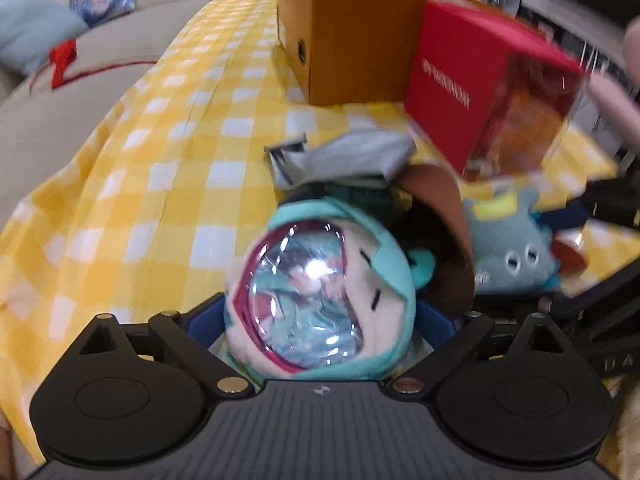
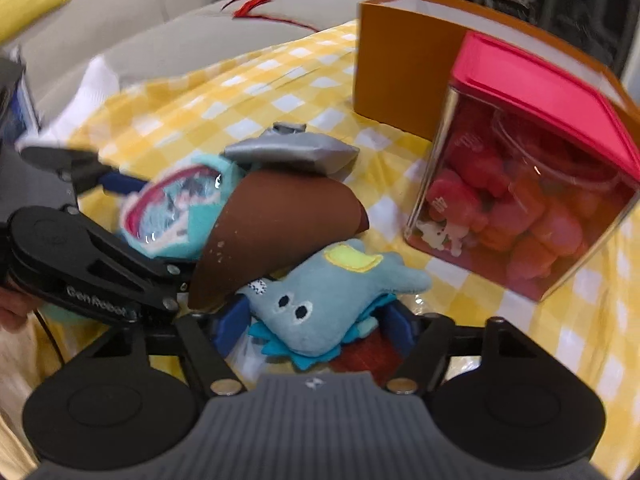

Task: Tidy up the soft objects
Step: 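Lift the teal plush backpack with the left tool while the right tool lifts the blue-grey plush, then carry the backpack and blue-grey plush over the orange box with both tools, then lower both tools into the box and open them, releasing backpack and plush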

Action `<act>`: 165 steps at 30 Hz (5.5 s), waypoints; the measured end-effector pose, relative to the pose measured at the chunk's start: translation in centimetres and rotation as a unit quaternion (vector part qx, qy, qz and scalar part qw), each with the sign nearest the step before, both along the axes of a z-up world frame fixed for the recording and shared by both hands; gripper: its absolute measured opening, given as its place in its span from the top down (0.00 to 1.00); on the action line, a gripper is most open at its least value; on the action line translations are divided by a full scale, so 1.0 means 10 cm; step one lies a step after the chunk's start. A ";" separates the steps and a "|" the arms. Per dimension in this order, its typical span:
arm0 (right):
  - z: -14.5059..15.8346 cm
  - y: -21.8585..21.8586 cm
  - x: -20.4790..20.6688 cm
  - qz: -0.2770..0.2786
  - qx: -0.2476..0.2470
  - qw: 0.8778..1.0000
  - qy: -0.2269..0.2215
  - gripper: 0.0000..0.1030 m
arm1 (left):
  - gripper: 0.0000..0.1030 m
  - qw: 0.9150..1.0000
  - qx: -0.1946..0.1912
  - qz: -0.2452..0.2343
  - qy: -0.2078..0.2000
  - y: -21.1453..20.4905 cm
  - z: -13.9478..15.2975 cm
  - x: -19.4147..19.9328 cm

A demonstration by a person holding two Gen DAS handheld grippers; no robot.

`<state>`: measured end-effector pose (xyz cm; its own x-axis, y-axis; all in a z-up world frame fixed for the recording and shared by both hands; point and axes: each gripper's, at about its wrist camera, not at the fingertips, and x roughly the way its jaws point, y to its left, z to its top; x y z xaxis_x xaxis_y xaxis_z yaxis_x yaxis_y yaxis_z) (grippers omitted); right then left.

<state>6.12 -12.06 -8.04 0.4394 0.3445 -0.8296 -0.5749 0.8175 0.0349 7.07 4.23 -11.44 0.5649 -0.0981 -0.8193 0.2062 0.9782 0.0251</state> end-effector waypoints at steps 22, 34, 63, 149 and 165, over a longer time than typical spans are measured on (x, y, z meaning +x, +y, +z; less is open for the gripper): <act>0.38 -0.48 0.07 -0.078 0.107 0.991 0.026 0.45 | 0.01 1.000 0.016 0.022 -0.013 0.17 0.48 -0.21; 0.50 -0.62 0.06 -0.099 0.131 0.986 0.023 0.45 | 0.02 0.994 -0.043 0.094 0.044 0.47 0.67 -0.06; 1.23 -0.70 0.24 -0.088 0.203 0.975 -0.024 0.45 | 0.02 0.985 -0.125 0.103 -0.053 0.22 1.67 0.17; 0.54 -1.29 3.34 -0.091 0.109 0.990 -0.005 0.13 | 0.00 0.989 -0.092 0.105 0.041 -0.87 1.29 3.04; 0.92 -1.23 3.06 -0.144 0.105 0.984 -0.025 0.03 | 0.00 0.988 -0.116 0.100 0.036 -0.81 1.67 2.74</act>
<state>36.68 -24.39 1.18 0.5819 0.3610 -0.7287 -0.3265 0.9244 0.1972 34.49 -3.87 5.29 0.5337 -0.1794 -0.8265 0.0009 0.9774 -0.2115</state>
